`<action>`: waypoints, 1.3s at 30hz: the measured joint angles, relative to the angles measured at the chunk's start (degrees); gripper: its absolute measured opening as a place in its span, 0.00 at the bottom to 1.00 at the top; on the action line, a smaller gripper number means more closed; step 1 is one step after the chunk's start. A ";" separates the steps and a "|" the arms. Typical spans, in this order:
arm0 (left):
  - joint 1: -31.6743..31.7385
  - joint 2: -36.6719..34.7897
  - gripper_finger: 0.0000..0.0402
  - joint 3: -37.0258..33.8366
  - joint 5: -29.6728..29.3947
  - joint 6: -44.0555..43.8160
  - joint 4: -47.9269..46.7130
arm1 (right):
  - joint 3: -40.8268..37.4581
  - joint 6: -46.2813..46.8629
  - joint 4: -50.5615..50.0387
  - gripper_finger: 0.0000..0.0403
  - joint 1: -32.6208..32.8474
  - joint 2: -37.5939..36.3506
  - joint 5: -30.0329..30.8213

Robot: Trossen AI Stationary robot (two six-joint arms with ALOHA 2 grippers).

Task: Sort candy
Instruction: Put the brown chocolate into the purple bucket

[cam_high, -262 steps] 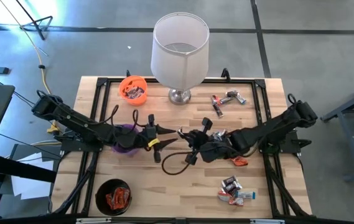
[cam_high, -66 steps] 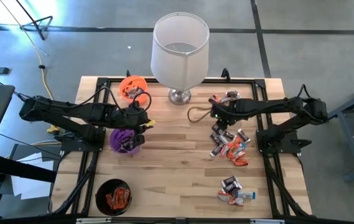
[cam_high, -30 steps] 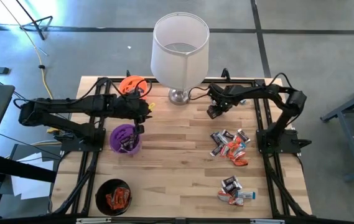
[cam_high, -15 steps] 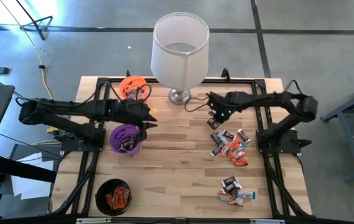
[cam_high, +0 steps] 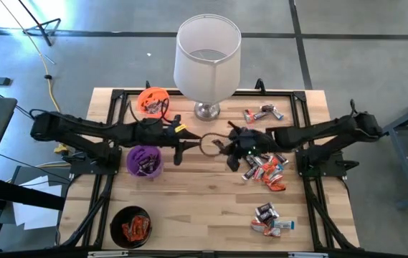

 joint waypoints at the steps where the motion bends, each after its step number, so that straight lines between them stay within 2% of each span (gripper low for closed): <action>1: 0.00 1.11 0.22 -0.04 0.00 0.16 1.58 | 0.45 -0.74 0.72 0.01 1.00 0.23 1.61; 6: 0.00 4.74 0.22 0.09 0.27 0.52 10.35 | 1.67 -3.94 1.49 0.01 3.25 1.27 7.30; 15: -0.63 8.09 0.22 0.07 1.73 0.62 15.66 | 1.86 -6.76 3.48 0.01 2.53 1.84 8.87; 27: -3.00 8.34 0.22 0.01 1.70 7.43 19.53 | 1.84 -8.79 6.49 0.01 1.32 3.16 6.63; 39: -2.86 8.31 0.22 0.02 0.82 5.99 20.43 | 1.80 -10.06 9.75 0.01 1.61 2.93 5.34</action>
